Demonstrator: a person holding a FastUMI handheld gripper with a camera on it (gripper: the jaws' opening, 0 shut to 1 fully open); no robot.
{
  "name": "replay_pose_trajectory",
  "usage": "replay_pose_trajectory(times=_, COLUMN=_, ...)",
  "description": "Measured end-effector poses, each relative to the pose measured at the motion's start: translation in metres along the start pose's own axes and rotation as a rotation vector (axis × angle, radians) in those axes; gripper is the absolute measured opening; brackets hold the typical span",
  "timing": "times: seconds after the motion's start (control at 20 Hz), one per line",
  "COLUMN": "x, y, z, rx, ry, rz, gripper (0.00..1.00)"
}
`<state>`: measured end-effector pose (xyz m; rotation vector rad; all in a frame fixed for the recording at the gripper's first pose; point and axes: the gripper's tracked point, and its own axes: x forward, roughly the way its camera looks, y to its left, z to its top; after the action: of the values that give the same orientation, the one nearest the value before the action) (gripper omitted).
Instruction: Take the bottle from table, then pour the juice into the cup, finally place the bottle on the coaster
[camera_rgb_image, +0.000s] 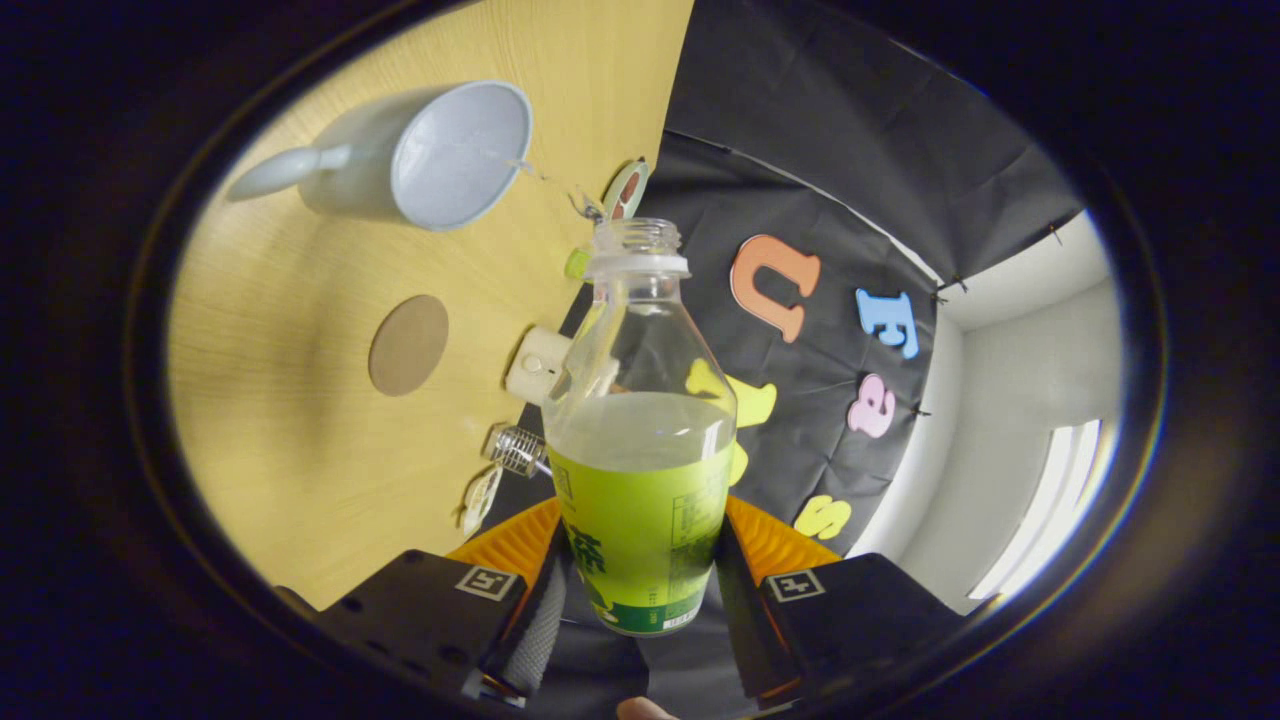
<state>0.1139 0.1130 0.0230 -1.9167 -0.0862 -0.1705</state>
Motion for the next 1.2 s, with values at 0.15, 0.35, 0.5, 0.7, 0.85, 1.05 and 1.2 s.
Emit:
replay_pose_trajectory(times=0.15, x=0.000, y=-0.006, z=-0.001, rx=-0.017, ry=-0.001, rz=-0.010, gripper=0.76)
replay_pose_trajectory(times=0.35, x=0.000, y=-0.008, z=0.001, rx=-0.047, ry=-0.003, rz=-0.019, gripper=0.76)
replay_pose_trajectory(times=0.5, x=0.001, y=-0.011, z=0.003, rx=-0.062, ry=-0.008, rz=-0.030, gripper=0.76)
replay_pose_trajectory(times=0.7, x=0.001, y=-0.012, z=0.006, rx=-0.078, ry=-0.012, rz=-0.036, gripper=0.76)
replay_pose_trajectory(times=0.85, x=0.000, y=-0.014, z=0.008, rx=-0.078, ry=-0.016, rz=-0.042, gripper=0.76)
replay_pose_trajectory(times=1.05, x=0.000, y=-0.013, z=0.010, rx=-0.072, ry=-0.017, rz=-0.043, gripper=0.76)
replay_pose_trajectory(times=1.2, x=0.002, y=-0.012, z=0.009, rx=-0.051, ry=-0.013, rz=-0.033, gripper=0.76)
